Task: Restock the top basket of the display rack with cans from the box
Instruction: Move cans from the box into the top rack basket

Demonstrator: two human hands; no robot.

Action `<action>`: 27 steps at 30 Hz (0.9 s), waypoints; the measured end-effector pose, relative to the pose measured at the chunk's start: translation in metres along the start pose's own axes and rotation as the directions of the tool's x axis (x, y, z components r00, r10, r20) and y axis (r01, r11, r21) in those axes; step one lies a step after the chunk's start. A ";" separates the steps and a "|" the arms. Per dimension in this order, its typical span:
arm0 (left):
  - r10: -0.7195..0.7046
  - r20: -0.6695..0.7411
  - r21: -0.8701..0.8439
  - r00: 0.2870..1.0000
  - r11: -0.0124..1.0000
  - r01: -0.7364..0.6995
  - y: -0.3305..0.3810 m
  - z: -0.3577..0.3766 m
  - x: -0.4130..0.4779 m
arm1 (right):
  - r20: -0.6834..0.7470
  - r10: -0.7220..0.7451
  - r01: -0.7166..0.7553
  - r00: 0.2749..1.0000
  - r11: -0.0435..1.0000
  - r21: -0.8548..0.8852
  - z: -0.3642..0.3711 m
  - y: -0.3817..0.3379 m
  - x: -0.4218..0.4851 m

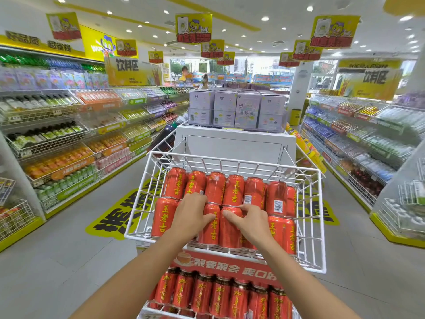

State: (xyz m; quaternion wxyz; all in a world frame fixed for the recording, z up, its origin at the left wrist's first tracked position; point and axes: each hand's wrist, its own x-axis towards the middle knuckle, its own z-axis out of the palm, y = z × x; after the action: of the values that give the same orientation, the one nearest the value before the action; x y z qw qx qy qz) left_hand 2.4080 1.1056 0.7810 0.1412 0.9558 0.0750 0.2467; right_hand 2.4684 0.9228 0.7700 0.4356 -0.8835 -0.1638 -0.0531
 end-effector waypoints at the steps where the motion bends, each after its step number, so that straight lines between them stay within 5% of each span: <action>1: 0.000 0.003 -0.009 1.000 1.000 0.000 0.000 0.001 0.000 | -0.001 0.023 -0.023 1.000 1.000 -0.007 0.000 -0.001 0.000; 7: -0.022 0.018 -0.140 1.000 0.990 0.025 -0.006 -0.002 0.004 | -0.049 0.095 -0.096 0.994 0.995 -0.025 0.006 -0.013 0.001; 18: 0.008 0.030 -0.124 1.000 0.992 -0.005 -0.007 -0.006 -0.002 | -0.068 0.069 -0.075 0.995 0.994 -0.077 0.010 -0.015 -0.008; 27: 0.046 0.040 -0.085 0.998 0.995 -0.042 -0.001 -0.017 -0.001 | 0.089 -0.009 0.021 0.996 0.991 -0.131 -0.012 -0.020 -0.004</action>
State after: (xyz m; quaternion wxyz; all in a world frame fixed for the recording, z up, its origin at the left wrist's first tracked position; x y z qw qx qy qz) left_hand 2.3985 1.1104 0.7940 0.1775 0.9554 0.0405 0.2325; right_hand 2.4588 0.9239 0.7910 0.3681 -0.9106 -0.1856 -0.0279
